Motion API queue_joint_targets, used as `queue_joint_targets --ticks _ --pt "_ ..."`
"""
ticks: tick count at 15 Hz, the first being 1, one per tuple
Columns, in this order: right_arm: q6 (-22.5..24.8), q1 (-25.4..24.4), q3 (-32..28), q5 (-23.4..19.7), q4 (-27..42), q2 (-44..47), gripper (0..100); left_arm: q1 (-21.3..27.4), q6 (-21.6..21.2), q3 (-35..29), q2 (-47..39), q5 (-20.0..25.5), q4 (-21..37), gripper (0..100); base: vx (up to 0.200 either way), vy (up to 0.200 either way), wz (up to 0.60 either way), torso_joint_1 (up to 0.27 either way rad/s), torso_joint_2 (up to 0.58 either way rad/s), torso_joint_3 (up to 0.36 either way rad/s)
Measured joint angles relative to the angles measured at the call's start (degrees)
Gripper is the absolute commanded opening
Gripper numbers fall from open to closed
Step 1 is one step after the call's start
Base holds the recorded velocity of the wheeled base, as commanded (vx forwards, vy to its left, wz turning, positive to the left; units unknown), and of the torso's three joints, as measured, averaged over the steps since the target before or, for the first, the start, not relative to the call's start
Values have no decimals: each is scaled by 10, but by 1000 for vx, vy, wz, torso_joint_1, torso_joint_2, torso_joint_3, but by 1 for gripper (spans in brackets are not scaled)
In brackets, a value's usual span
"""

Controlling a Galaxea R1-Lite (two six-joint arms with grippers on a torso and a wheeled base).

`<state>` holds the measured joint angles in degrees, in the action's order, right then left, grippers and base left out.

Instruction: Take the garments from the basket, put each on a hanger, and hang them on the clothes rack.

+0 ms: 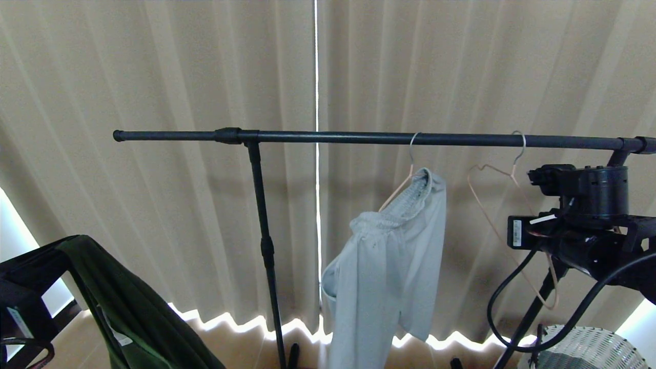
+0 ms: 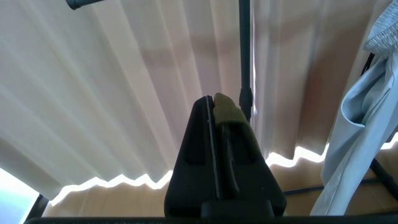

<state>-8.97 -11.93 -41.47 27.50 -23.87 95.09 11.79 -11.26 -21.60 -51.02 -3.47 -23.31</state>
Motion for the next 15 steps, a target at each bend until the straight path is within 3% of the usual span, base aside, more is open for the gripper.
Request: queue_joint_targets --ticks 3,7,15 --pt "-4 0 8 -7 -3 -24 0 0 -1 0 0 0 0 0 0 0 0 0 0 0" --pt "-2 -1 43 -69 -3 -92 0 0 -1 1 1 0 0 0 0 0 0 0 0 0" --pt "-2 -1 87 -76 -3 -160 0 0 -1 0 9 0 -1 0 0 0 0 0 0 0"
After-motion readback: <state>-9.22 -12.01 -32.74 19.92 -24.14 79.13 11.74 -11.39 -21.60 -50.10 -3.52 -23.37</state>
